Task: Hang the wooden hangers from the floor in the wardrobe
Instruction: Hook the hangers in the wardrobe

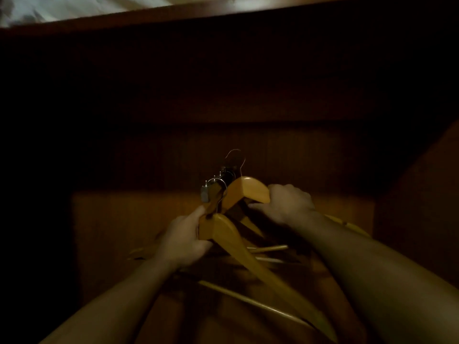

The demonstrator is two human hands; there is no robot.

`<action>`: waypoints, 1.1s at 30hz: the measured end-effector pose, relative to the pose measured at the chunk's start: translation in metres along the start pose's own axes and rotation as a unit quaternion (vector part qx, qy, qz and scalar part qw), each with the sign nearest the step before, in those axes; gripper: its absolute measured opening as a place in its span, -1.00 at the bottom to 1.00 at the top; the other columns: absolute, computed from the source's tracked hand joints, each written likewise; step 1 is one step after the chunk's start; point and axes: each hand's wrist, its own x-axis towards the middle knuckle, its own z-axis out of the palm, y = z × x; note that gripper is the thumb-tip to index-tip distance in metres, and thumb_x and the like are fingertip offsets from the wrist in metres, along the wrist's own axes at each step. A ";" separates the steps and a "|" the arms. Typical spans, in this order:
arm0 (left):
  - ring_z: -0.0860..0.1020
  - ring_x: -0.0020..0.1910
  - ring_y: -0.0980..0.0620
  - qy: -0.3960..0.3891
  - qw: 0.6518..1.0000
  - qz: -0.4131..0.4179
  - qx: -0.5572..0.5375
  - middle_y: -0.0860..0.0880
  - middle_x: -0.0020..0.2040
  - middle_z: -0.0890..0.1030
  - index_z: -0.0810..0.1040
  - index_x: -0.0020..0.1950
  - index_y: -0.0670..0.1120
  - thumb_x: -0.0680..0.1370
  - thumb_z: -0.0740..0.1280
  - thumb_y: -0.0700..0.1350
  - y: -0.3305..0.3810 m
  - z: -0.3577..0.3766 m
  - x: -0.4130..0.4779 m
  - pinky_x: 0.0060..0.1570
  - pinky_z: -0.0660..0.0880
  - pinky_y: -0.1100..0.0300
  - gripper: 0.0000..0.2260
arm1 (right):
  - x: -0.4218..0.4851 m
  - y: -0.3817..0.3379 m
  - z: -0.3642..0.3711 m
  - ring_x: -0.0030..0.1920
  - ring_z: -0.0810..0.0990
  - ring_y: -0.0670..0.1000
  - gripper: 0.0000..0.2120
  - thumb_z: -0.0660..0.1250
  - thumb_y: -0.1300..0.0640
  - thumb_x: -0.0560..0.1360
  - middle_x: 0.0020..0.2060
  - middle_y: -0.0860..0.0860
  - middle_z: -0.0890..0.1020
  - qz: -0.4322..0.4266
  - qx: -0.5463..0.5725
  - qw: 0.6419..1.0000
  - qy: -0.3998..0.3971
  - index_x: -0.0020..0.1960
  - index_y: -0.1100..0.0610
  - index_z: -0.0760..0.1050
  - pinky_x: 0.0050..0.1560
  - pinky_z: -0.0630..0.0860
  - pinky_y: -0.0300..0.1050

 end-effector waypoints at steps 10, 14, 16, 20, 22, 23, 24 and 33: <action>0.58 -0.37 0.10 0.002 0.999 -0.043 -0.008 0.02 -0.28 0.64 0.48 -0.11 0.10 0.41 0.55 -0.07 -0.006 0.001 -0.002 -0.33 0.54 0.08 -0.74 | 0.001 -0.024 0.045 -0.24 0.59 -0.04 -0.50 0.26 -0.40 0.46 -0.23 -0.02 0.59 0.023 0.008 0.998 -0.066 -0.09 0.06 0.48 -0.18 0.58 -0.12; 0.59 -0.36 0.06 0.001 0.999 -0.040 -0.018 0.00 -0.28 0.64 0.48 -0.10 0.10 0.42 0.55 -0.09 -0.005 0.005 -0.002 -0.27 0.57 -0.04 -0.74 | 0.000 -0.017 0.054 -0.24 0.61 -0.02 -0.48 0.26 -0.42 0.44 -0.25 -0.02 0.60 0.032 -0.014 0.997 -0.063 -0.16 0.06 0.49 -0.15 0.61 -0.09; 0.60 -0.36 0.04 0.000 0.999 -0.040 -0.020 -0.01 -0.27 0.65 0.47 -0.10 0.10 0.42 0.55 -0.10 -0.004 0.006 -0.002 -0.27 0.59 -0.05 -0.73 | 0.000 -0.016 0.055 -0.24 0.61 -0.02 -0.49 0.26 -0.42 0.44 -0.25 -0.02 0.60 0.034 -0.013 0.998 -0.059 -0.14 0.05 0.50 -0.14 0.62 -0.08; 0.61 -0.35 0.02 0.005 0.999 -0.039 -0.022 -0.01 -0.27 0.65 0.47 -0.10 0.11 0.42 0.55 -0.07 -0.003 0.005 -0.002 -0.26 0.60 -0.07 -0.73 | -0.002 -0.016 0.051 -0.26 0.60 -0.02 -0.48 0.25 -0.43 0.45 -0.26 -0.02 0.60 0.029 -0.027 0.998 -0.040 -0.11 0.05 0.50 -0.24 0.56 -0.12; 0.62 -0.35 0.01 0.000 0.999 -0.043 -0.031 -0.01 -0.26 0.66 0.48 -0.07 0.11 0.42 0.54 -0.06 -0.003 0.004 -0.003 -0.26 0.61 -0.08 -0.74 | -0.003 -0.016 0.048 -0.25 0.61 -0.02 -0.48 0.23 -0.43 0.45 -0.24 -0.03 0.59 0.027 -0.016 0.999 -0.022 -0.08 0.05 0.49 -0.19 0.60 -0.11; 0.61 -0.34 0.01 -0.004 0.998 -0.044 -0.036 0.00 -0.26 0.66 0.49 -0.05 0.11 0.42 0.54 -0.05 -0.002 0.004 -0.003 -0.25 0.60 -0.09 -0.74 | -0.003 -0.016 0.047 -0.23 0.61 -0.02 -0.49 0.23 -0.43 0.46 -0.23 -0.03 0.59 0.023 -0.004 1.000 -0.011 -0.05 0.04 0.48 -0.15 0.62 -0.07; 0.61 -0.34 0.01 -0.005 0.998 -0.046 -0.040 0.00 -0.25 0.66 0.50 -0.04 0.11 0.42 0.54 -0.04 -0.002 0.004 -0.003 -0.24 0.59 -0.09 -0.74 | -0.002 -0.016 0.046 -0.22 0.61 -0.01 -0.49 0.22 -0.43 0.46 -0.22 -0.03 0.58 0.022 0.008 1.000 -0.005 -0.03 0.03 0.47 -0.12 0.63 -0.05; 0.61 -0.34 -0.01 -0.006 0.998 -0.048 -0.033 -0.05 -0.25 0.64 0.47 -0.06 0.07 0.45 0.52 -0.10 0.000 0.004 -0.003 -0.27 0.59 -0.03 -0.76 | -0.004 -0.019 0.060 -0.22 0.61 -0.02 -0.52 0.25 -0.41 0.46 -0.22 -0.03 0.60 0.032 0.003 0.998 -0.056 -0.06 0.02 0.49 -0.11 0.61 -0.06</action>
